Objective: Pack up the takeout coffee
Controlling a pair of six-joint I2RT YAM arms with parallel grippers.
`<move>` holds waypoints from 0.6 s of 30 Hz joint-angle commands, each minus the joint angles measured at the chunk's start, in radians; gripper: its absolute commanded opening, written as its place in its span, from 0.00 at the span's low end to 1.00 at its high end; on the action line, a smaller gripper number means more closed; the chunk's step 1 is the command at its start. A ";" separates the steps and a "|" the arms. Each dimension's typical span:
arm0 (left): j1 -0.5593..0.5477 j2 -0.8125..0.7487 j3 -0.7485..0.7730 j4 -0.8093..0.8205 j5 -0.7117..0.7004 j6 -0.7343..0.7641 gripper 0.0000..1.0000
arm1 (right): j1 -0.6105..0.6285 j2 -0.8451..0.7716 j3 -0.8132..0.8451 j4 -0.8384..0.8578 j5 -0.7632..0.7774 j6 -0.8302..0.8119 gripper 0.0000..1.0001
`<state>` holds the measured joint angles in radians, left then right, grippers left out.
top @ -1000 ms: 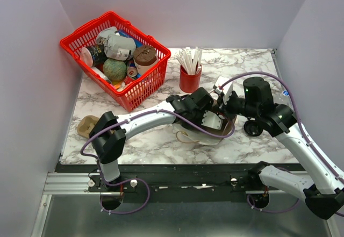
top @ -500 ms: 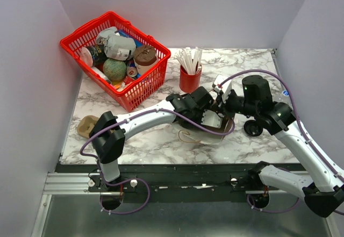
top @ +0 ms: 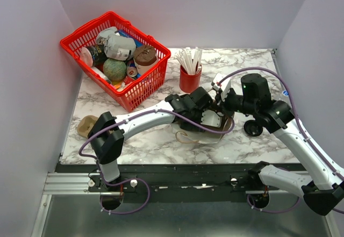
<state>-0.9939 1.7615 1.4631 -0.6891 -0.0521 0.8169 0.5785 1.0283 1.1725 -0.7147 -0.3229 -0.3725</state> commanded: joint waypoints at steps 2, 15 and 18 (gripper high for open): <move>0.026 -0.076 -0.026 0.264 0.049 -0.091 0.96 | 0.018 0.013 0.018 -0.077 -0.151 0.061 0.00; 0.028 -0.131 -0.078 0.307 0.101 -0.088 0.83 | 0.006 0.016 0.032 -0.083 -0.157 0.076 0.01; 0.026 -0.128 -0.080 0.281 0.060 -0.078 0.82 | -0.002 0.021 0.032 -0.085 -0.104 0.087 0.01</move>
<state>-0.9878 1.7115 1.3655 -0.5484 -0.0254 0.8021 0.5755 1.0443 1.1969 -0.7132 -0.3450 -0.3298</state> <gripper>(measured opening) 0.821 0.016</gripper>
